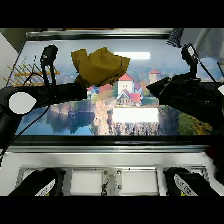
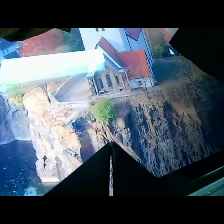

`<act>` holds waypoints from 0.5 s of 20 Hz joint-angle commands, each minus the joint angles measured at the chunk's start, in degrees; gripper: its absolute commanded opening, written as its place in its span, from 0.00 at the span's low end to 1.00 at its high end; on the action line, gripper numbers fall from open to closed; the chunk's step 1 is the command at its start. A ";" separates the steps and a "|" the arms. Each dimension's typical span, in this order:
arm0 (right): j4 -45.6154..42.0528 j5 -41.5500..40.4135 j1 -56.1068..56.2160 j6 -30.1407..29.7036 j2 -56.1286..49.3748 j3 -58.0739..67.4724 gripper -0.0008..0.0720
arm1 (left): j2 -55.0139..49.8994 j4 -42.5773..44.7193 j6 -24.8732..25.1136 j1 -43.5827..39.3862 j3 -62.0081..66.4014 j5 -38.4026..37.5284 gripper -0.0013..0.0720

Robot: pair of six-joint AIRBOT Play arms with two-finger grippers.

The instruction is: Fold the clothes and pants, and hang the long-sleeved shirts on hangers.

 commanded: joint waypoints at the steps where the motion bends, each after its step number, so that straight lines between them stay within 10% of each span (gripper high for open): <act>1: 0.00 0.00 0.04 -0.02 -0.04 -0.02 0.03 | 0.04 0.00 0.00 -0.04 -0.02 0.02 0.03; 5: 0.00 0.02 0.04 -0.02 -0.04 -0.02 0.03 | 0.04 -0.07 0.00 -0.04 -0.02 0.00 0.03; 6: 0.00 0.00 0.04 -0.02 -0.04 -0.02 0.03 | 0.04 -0.04 0.07 -0.04 -0.02 0.02 0.30; 7: 0.00 0.00 0.04 -0.04 -0.04 -0.02 0.03 | 0.04 -0.04 0.04 -0.04 -0.02 0.31 0.94; 10: 0.00 0.00 0.04 -0.02 -0.07 -0.02 0.03 | -0.96 0.26 0.74 1.49 0.50 6.62 0.98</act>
